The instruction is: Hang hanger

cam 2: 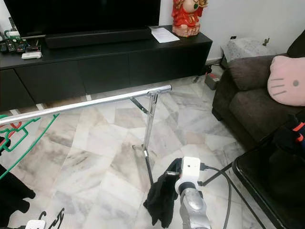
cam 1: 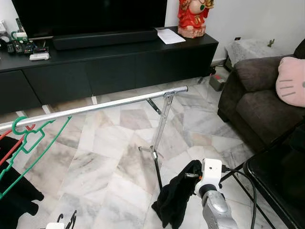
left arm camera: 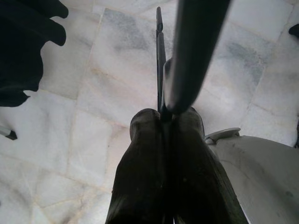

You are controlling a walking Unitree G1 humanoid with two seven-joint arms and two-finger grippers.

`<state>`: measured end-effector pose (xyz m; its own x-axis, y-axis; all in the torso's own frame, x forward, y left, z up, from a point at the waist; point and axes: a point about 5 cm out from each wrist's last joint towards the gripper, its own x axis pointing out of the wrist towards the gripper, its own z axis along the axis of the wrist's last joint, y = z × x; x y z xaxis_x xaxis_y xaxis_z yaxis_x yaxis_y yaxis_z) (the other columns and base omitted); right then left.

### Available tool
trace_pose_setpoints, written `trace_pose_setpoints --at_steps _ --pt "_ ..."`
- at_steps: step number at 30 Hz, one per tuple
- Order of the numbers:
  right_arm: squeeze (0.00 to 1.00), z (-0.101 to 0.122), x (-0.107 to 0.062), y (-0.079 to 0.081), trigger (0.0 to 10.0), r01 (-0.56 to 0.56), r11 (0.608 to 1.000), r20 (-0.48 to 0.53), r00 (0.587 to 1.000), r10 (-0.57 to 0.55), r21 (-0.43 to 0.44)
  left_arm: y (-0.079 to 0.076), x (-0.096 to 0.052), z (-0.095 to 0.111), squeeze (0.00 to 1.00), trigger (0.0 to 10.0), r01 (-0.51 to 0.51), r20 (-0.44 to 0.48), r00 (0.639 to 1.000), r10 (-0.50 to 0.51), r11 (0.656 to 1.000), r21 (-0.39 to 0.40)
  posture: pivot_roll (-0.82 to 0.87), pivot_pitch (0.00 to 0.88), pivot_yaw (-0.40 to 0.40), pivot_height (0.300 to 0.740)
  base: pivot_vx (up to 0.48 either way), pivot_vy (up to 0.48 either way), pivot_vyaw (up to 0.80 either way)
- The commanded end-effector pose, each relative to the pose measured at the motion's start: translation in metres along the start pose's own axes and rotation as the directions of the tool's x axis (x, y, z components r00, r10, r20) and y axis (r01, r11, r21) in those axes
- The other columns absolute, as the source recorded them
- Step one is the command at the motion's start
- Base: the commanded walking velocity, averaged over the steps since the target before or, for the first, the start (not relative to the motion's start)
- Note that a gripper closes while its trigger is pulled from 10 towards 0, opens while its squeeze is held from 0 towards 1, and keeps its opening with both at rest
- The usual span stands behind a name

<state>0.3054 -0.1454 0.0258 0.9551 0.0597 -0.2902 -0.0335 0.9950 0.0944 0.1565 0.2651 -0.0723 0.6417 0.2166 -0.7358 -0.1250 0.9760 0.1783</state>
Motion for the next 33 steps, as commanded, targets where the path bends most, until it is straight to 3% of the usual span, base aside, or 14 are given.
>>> trace_pose_setpoints --at_steps 1,33 --pt "0.00 -0.001 0.000 -0.001 10.0 -0.003 1.000 -0.001 1.000 0.003 -0.009 0.001 -0.002 -0.009 0.00 10.0 -0.009 -0.025 1.000 0.008 1.000 -0.018 0.00 0.117 -0.038 0.740 -0.277 0.000 0.00" --pt "0.00 0.000 0.002 0.000 10.0 -0.016 1.000 -0.008 1.000 0.016 -0.008 -0.005 -0.006 -0.023 0.00 10.0 -0.013 -0.083 0.996 0.009 0.999 -0.039 0.01 0.140 -0.050 0.740 -0.314 0.000 0.00"
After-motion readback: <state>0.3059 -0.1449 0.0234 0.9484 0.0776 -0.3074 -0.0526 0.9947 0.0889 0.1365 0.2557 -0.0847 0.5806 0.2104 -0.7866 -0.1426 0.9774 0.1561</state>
